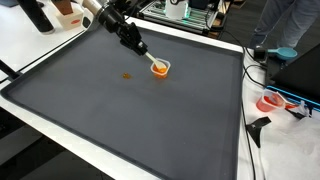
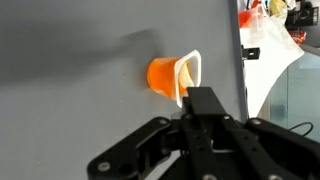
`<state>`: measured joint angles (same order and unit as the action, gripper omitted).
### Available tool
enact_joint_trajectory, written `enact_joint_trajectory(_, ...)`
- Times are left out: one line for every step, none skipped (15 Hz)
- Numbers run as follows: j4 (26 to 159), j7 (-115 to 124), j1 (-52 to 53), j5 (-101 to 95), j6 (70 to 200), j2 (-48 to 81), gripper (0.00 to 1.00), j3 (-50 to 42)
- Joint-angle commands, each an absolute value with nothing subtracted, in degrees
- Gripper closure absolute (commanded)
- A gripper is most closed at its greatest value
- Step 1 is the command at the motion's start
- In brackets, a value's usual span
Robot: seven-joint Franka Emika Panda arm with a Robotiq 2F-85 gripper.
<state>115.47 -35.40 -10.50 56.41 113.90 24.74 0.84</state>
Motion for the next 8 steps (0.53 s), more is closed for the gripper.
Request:
enact_joint_trajectory(115.63,-37.04,-9.72,59.14,115.3,25.24,0.97,0.44)
enact_joint_trajectory(115.65,-37.27,-9.59,59.36,115.66,25.36,0.97,0.46)
enact_joint_trajectory(115.57,-37.59,-9.6,59.59,115.33,25.56,0.97,0.55)
enact_joint_trajectory(115.52,-37.99,-9.57,59.72,115.24,25.76,0.97,0.54)
enact_joint_trajectory(115.47,-38.55,-9.61,59.89,115.12,25.95,0.97,0.52)
enact_joint_trajectory(115.37,-39.14,-9.79,60.23,114.62,26.17,0.97,0.56)
enact_joint_trajectory(115.33,-39.9,-9.86,60.34,114.52,26.33,0.97,0.51)
enact_joint_trajectory(115.27,-40.91,-10.15,60.8,114.0,26.52,0.97,0.53)
